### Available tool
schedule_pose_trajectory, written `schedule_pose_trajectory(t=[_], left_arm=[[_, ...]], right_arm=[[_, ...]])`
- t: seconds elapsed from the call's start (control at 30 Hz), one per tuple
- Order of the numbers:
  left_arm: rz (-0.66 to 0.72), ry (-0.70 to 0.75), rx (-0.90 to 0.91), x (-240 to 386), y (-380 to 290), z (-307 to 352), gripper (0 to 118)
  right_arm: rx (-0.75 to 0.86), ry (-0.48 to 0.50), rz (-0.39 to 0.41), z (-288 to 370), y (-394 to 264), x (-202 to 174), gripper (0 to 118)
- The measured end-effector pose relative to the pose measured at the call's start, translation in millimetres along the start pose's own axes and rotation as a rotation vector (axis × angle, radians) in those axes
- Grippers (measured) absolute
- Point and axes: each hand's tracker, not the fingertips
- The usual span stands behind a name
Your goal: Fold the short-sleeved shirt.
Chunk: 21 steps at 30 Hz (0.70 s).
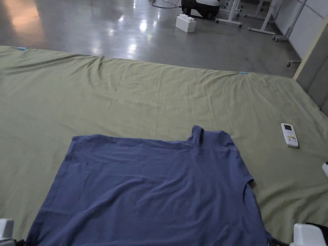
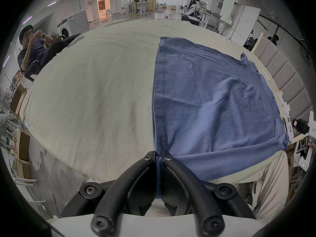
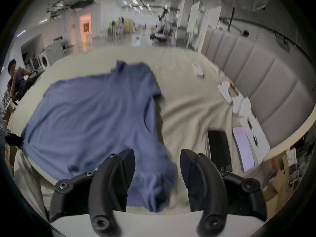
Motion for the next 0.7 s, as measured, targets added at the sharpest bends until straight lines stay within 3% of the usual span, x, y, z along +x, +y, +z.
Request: schedule_pose_trajectory(t=[0.23,0.37,0.47,0.53,0.7], left_arm=[[-0.005,0.004,-0.004,5,0,2,6],[-0.001,0.003,-0.012,6,-1,-1,6],[0.006,0.002,-0.012,6,-2,-1,6],[0.009,0.000,-0.011,7,-3,-1,6],[0.022,-0.017,0.006,3,-1,7,6]], right_arm=[[-0.153,0.046,-0.020,-39,-33,-5,63],[-0.144,0.083,-0.063,-40,-33,-10,55],[-0.141,0.046,0.034,-36,-31,-17,31],[-0.132,0.051,0.025,-34,-31,-14,9],[-0.094,0.030,0.083,-13,-27,-15,6]])
